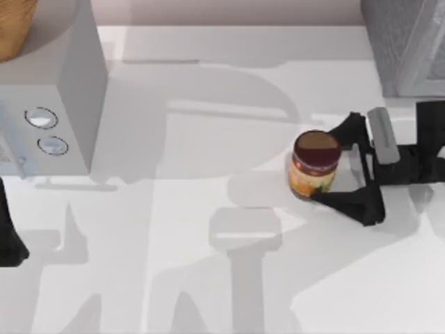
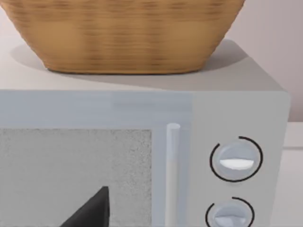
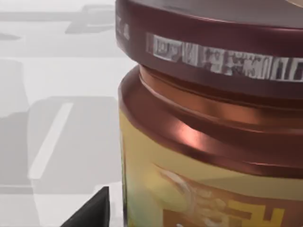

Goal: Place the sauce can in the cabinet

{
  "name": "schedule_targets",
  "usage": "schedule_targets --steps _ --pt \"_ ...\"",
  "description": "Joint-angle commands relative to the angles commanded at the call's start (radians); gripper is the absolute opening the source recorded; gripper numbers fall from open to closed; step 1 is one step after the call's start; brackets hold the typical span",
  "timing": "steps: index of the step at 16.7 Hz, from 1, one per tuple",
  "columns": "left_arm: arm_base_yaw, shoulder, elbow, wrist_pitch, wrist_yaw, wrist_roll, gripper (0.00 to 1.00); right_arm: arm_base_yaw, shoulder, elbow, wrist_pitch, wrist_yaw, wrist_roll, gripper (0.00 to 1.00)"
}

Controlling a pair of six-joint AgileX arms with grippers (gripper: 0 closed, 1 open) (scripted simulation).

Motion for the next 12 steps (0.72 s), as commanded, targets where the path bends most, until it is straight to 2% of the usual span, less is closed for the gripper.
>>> schedule_targets --steps 3,6,12 --pt "0.000 0.000 0.000 0.000 0.000 0.000 1.00 0.036 -0.005 -0.044 0.207 0.027 0.169 1.00" --pt "0.000 0.000 0.000 0.000 0.000 0.000 1.00 0.063 -0.017 -0.071 0.326 0.050 0.277 1.00" --pt "0.000 0.000 0.000 0.000 0.000 0.000 1.00 0.071 -0.022 -0.077 0.353 0.057 0.304 1.00"
